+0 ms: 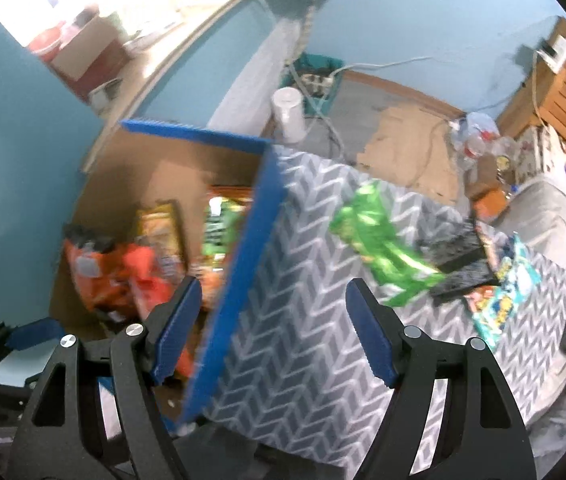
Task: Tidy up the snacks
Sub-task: 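Move both grippers back over the remaining snacks on the table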
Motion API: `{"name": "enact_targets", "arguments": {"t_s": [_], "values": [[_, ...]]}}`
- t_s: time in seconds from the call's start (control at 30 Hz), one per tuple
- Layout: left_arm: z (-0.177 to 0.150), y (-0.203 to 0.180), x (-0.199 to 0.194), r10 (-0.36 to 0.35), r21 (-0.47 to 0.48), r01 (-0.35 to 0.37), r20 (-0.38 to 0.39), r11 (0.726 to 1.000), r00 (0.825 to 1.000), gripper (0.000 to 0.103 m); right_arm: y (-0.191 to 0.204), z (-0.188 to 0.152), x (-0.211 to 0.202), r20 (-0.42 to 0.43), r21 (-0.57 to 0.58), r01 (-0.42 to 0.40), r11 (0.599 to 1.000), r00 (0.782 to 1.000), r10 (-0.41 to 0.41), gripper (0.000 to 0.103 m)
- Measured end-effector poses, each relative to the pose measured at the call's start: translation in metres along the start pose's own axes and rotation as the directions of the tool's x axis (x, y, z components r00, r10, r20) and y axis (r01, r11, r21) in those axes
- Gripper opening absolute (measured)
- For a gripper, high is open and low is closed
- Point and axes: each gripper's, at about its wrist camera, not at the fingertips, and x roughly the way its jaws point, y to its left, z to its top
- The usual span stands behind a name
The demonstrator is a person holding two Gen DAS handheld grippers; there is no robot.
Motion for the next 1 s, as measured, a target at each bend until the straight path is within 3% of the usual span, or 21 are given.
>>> {"name": "enact_targets", "arguments": {"t_s": [0.23, 0.6, 0.8, 1.0], "values": [[0.015, -0.051, 0.019, -0.027, 0.042, 0.028, -0.02, 0.999, 0.999, 0.079, -0.073, 0.006, -0.009, 0.002, 0.063, 0.043, 0.997, 0.999, -0.044, 0.075], [0.046, -0.114, 0.067, 0.008, 0.075, -0.004, -0.056, 0.997, 0.998, 0.079, -0.172, 0.021, 0.004, -0.028, 0.128, 0.088, 0.988, 0.996, -0.085, 0.075], [0.062, -0.132, 0.094, 0.02, 0.041, -0.017, -0.08, 0.999, 0.997, 0.079, -0.201, 0.032, 0.023, -0.05, 0.126, 0.079, 0.989, 0.996, -0.074, 0.075], [0.079, -0.142, 0.128, -0.003, -0.066, -0.005, -0.122, 0.998, 0.993, 0.08, -0.21, 0.042, 0.04, -0.04, 0.112, 0.064, 0.992, 0.997, -0.06, 0.075]]}}
